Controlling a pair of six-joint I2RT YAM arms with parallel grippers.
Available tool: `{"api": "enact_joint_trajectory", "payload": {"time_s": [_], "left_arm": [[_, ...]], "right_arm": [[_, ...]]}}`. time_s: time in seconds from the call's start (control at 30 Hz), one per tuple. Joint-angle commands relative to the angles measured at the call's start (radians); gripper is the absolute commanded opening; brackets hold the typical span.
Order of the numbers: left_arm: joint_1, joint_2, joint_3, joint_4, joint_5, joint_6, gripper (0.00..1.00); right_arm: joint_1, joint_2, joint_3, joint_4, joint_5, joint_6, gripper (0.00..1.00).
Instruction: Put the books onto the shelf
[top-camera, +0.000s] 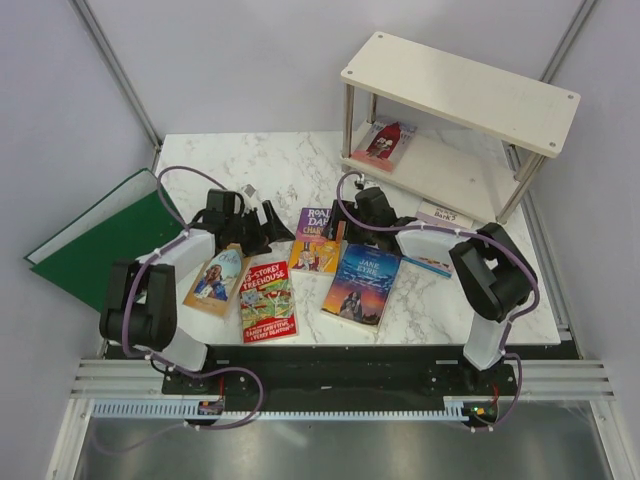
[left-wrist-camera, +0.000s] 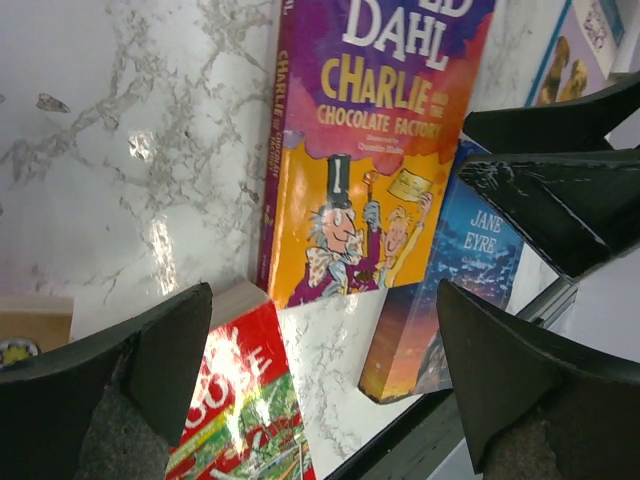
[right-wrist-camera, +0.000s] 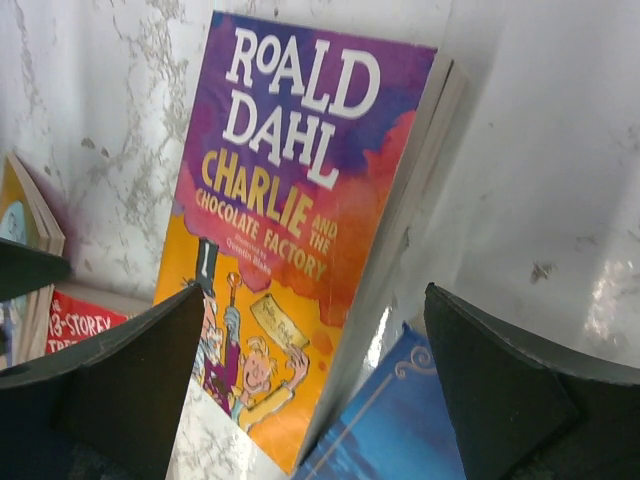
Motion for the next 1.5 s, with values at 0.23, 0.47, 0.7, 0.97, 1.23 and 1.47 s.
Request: {"api": "enact_joint_trajectory", "payload": {"time_s": [0.23, 0.47, 0.7, 0.97, 1.23, 1.47], "left_arm": [[-0.110, 0.354, 0.232, 0.043, 0.046, -0.104, 1.00], [-0.144, 0.382, 0.244, 0.044, 0.014, -0.115, 1.00], [-0.142, 0.354, 0.237, 0.043, -0.009, -0.119, 1.00], [-0.141, 0.157, 0.174, 0.035, -0.114, -0.050, 1.00], [-0.139, -0.135, 0.017, 0.136, -0.207, -0.039, 1.00], [-0.135, -0.227, -0.038, 0.213, -0.196, -0.093, 1.00]], "right_arm": [[-0.026, 0.204, 0.097, 0.265, -0.243, 0.193, 0.83], [-0.024, 0.114, 0.056, 0.367, -0.321, 0.188, 0.64], [-0.026, 0.120, 0.062, 0.367, -0.405, 0.193, 0.26], [-0.055, 0.108, -0.004, 0.462, -0.471, 0.241, 0.00], [-0.179, 0.009, -0.007, 0.540, -0.582, 0.318, 0.00], [-0.244, -0.029, -0.013, 0.652, -0.668, 0.420, 0.00]]}}
